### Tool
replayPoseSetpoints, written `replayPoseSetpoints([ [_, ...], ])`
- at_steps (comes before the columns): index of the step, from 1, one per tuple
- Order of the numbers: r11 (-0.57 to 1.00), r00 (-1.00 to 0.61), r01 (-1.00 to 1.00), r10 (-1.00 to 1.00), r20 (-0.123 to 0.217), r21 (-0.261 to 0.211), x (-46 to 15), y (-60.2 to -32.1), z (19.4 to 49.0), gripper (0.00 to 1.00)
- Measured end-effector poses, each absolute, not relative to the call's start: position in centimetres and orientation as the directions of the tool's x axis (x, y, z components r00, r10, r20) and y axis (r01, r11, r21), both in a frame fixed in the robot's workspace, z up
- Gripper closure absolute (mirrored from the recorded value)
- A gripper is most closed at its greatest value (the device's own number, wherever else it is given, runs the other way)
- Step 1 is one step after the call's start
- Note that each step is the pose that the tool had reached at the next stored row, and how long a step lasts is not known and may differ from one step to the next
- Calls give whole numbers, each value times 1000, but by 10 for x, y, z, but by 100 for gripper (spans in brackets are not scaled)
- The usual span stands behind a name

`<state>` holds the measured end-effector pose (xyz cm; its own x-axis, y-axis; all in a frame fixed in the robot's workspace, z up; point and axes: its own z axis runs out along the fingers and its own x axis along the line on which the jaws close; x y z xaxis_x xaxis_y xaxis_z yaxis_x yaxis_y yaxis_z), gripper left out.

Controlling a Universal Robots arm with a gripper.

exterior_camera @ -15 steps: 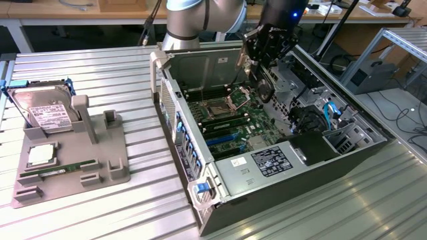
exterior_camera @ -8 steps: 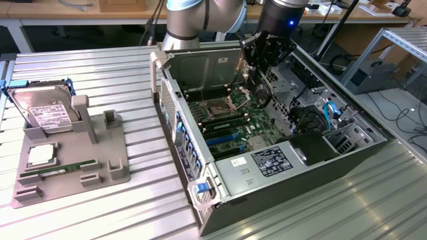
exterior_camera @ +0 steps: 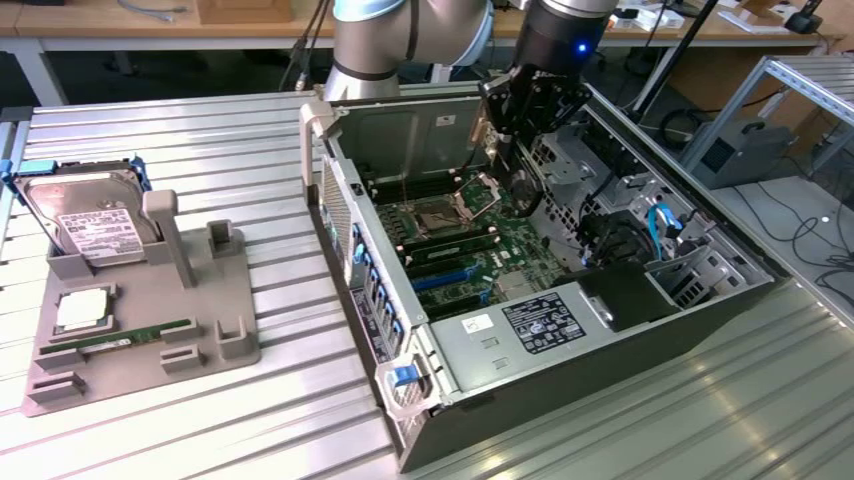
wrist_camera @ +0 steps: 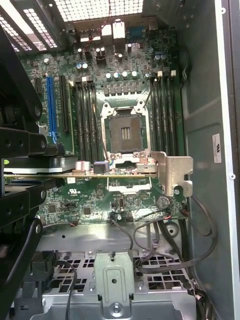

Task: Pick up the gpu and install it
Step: 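Insert the gpu into the slot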

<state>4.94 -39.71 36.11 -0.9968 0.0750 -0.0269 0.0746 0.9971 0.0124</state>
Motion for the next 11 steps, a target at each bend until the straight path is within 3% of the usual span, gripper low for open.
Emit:
replayPoseSetpoints([
  [11,999,-999,43,43,-27,12,49,-397,361,73],
])
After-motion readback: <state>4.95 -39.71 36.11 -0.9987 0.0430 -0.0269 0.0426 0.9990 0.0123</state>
